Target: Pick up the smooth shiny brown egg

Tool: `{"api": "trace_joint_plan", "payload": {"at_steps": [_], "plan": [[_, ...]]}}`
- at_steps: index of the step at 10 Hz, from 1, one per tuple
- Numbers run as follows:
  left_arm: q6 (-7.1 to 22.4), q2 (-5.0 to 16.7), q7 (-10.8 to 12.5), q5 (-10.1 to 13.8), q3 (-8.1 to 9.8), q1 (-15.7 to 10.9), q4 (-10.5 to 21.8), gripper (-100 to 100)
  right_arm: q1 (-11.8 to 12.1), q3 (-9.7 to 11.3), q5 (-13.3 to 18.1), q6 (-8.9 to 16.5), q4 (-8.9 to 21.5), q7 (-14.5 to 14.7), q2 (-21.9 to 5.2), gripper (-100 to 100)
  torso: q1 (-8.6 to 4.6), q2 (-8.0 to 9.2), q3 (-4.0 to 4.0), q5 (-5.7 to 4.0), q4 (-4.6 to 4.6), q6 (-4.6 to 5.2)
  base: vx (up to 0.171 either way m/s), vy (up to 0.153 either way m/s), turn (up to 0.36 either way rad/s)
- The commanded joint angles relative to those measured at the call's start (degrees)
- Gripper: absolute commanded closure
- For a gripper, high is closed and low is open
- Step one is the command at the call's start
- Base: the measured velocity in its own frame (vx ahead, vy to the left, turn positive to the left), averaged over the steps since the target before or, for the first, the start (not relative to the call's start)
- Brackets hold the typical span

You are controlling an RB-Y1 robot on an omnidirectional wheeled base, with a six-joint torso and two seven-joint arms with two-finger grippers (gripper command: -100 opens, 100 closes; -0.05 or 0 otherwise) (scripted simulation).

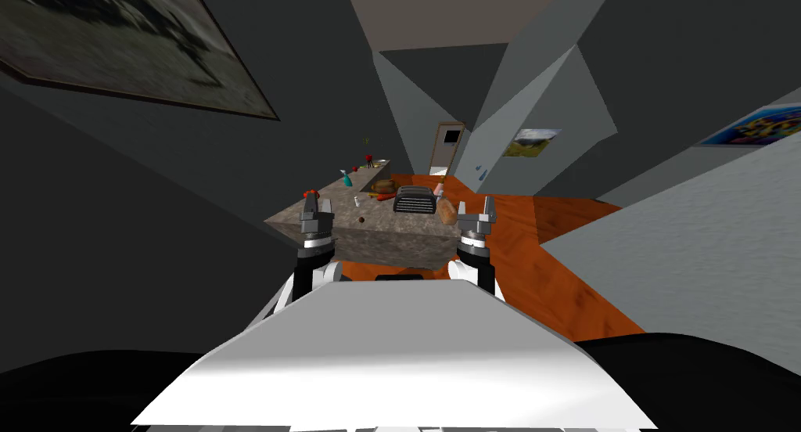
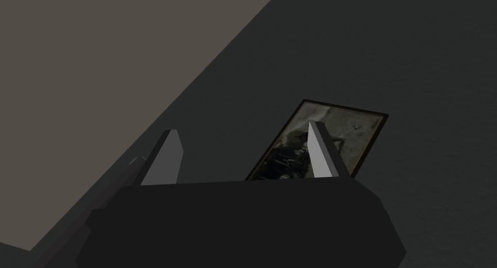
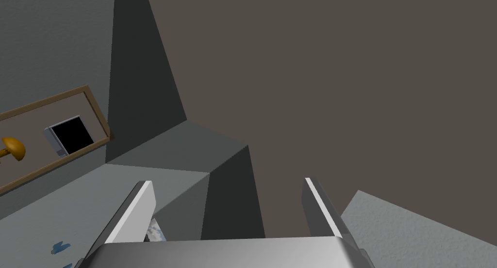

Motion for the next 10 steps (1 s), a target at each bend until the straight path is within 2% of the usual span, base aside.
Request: {"api": "trace_joint_plan", "payload": {"at_steps": [1,6,7,8,9,10], "plan": [[1.78,1.67,0.64,0.54,0.3,-0.26,0.26,-100,0.0,0.0,0.0,0.0,0.0,0.0,0.0,0,0.0,0.0,0.0,0.0,0.0,0.0,-0.017,-0.027,-0.021],[9.45,7.21,3.66,3.07,1.57,-1.56,1.62,-100,-0.01,0.01,0.0,0.0,0.0,0.0,0.01,0,-0.21,0.12,0.07,-0.05,0.03,0.01,-0.036,-0.056,-0.018],[10.22,7.21,3.66,3.07,1.57,-1.56,1.62,-100,-0.01,0.01,0.0,0.0,0.0,0.0,0.01,0,-0.24,0.15,0.08,-0.05,0.03,0.01,-0.039,-0.044,-0.004],[12.24,8.53,4.51,3.77,1.91,-1.96,2.02,-100,0.0,0.0,0.0,0.0,0.0,0.0,0.0,0,-0.17,0.15,0.09,-0.04,0.03,0.0,-0.031,-0.04,-0.017],[12.58,8.53,4.51,3.77,1.91,-1.96,2.02,-100,0.0,0.0,0.0,0.0,0.0,0.0,0.0,0,-0.15,0.13,0.07,-0.03,0.03,0.0,-0.021,-0.028,-0.009],[14.94,9.91,5.43,4.52,2.25,-2.4,2.46,-100,0.0,0.0,0.0,0.0,0.0,0.0,0.0,0,-0.11,0.09,0.06,-0.03,0.02,0.0,-0.022,-0.038,-0.022]]}}
